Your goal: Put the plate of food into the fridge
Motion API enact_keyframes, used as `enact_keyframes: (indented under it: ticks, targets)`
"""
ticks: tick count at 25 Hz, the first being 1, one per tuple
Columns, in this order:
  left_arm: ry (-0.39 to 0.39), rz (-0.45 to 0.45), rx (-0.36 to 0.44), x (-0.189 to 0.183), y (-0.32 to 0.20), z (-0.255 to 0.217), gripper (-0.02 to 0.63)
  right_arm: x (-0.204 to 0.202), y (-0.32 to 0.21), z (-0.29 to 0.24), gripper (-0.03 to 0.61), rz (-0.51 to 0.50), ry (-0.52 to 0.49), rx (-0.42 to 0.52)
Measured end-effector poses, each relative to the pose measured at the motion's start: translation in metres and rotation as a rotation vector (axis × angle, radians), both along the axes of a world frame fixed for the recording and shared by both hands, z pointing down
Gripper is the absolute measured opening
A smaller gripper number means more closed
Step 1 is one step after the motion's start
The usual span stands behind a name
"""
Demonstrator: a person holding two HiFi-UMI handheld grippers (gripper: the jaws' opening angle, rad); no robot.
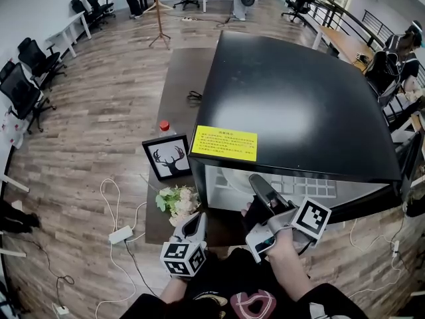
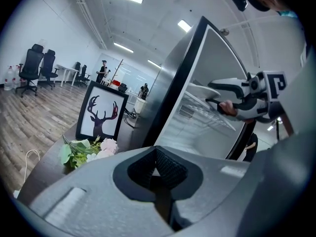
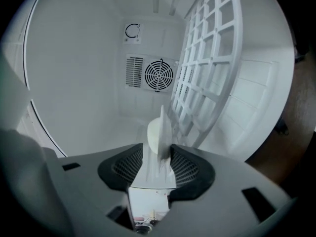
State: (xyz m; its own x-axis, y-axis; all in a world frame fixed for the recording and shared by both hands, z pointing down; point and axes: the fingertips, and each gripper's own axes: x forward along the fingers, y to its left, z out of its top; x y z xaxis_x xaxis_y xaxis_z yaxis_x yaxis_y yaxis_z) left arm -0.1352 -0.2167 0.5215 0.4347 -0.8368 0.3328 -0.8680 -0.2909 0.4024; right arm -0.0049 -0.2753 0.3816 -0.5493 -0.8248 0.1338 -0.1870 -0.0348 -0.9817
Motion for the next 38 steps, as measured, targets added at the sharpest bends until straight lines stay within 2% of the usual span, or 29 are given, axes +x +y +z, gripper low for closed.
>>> enact_keyframes:
  ticks: [2, 5, 10, 19, 25, 31, 38]
  targets:
    - [0.003, 0.006, -0.001, 0.002, -0.001, 0.0, 0.008, -0.002, 0.0, -0.003, 0.199, -0.021, -0.007, 0.019]
    - [0.011, 0.015, -0.003, 0.005, -0.003, 0.0, 0.008, -0.009, 0.002, -0.007, 0.273, -0.08, -0.075, 0.041]
    - [0.011, 0.035, 0.0, 0.012, -0.003, -0.001, 0.008, -0.017, 0.007, -0.01, 0.31, -0.151, -0.079, 0.076]
    - [0.009, 0.035, 0.006, 0.017, 0.0, -0.001, 0.008, -0.021, 0.014, 0.0, 0.324, -0.16, -0.154, 0.031]
    - [0.002, 0.031, 0.004, 0.018, 0.002, -0.001, 0.008, -0.02, 0.014, 0.0, 0.324, -0.164, -0.159, 0.051]
    - [-0.003, 0.034, 0.008, 0.022, 0.004, -0.002, 0.008, -0.019, 0.017, -0.001, 0.352, -0.167, -0.191, 0.062]
    - [0.005, 0.042, 0.014, 0.027, 0.006, -0.004, 0.008, -0.018, 0.022, -0.004, 0.383, -0.192, -0.158, 0.119]
